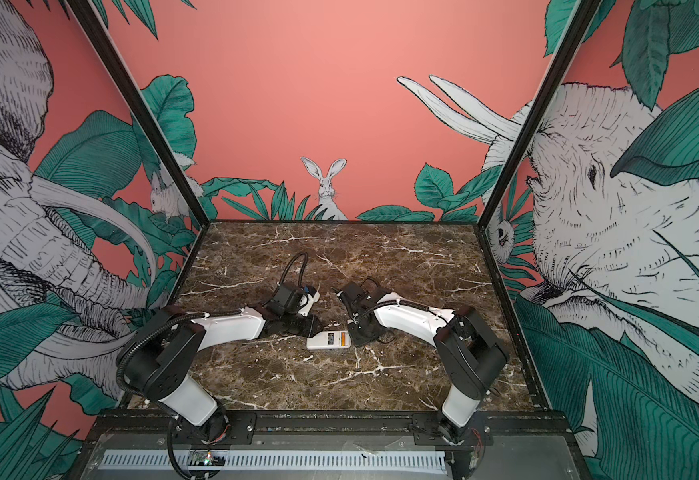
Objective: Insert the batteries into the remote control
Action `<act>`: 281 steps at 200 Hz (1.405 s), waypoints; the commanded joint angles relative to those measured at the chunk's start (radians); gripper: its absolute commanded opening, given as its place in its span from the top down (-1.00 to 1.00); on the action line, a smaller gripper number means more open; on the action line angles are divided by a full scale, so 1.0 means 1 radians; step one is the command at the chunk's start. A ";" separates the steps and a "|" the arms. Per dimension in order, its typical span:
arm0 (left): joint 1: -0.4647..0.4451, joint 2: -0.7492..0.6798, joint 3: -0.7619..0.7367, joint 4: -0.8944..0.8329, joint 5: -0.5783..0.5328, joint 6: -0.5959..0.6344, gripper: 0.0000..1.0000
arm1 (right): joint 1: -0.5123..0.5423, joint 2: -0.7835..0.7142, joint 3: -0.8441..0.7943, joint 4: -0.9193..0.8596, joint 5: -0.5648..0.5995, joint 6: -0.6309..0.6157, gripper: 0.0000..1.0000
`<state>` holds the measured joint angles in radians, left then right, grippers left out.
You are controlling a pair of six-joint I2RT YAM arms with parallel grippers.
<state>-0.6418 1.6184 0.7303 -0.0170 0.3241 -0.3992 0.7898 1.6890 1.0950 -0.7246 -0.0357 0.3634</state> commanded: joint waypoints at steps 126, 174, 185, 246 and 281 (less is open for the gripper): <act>0.002 -0.153 -0.044 -0.058 -0.037 -0.019 0.41 | 0.009 0.087 -0.029 -0.026 0.060 -0.056 0.87; 0.033 -0.202 -0.074 -0.067 -0.022 -0.013 0.40 | 0.015 0.055 -0.036 -0.036 0.070 -0.028 0.51; 0.041 -0.208 -0.077 -0.069 -0.017 -0.007 0.40 | 0.015 0.044 -0.043 -0.035 0.064 -0.017 0.49; 0.046 -0.219 -0.071 -0.102 -0.033 0.049 0.39 | 0.015 -0.003 -0.107 -0.029 0.035 0.048 0.52; 0.046 -0.209 -0.079 -0.074 -0.017 0.039 0.39 | 0.015 0.002 -0.108 -0.029 0.036 0.046 0.56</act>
<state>-0.5995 1.4261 0.6666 -0.0986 0.2955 -0.3717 0.7998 1.7042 0.9993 -0.7334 0.0017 0.3935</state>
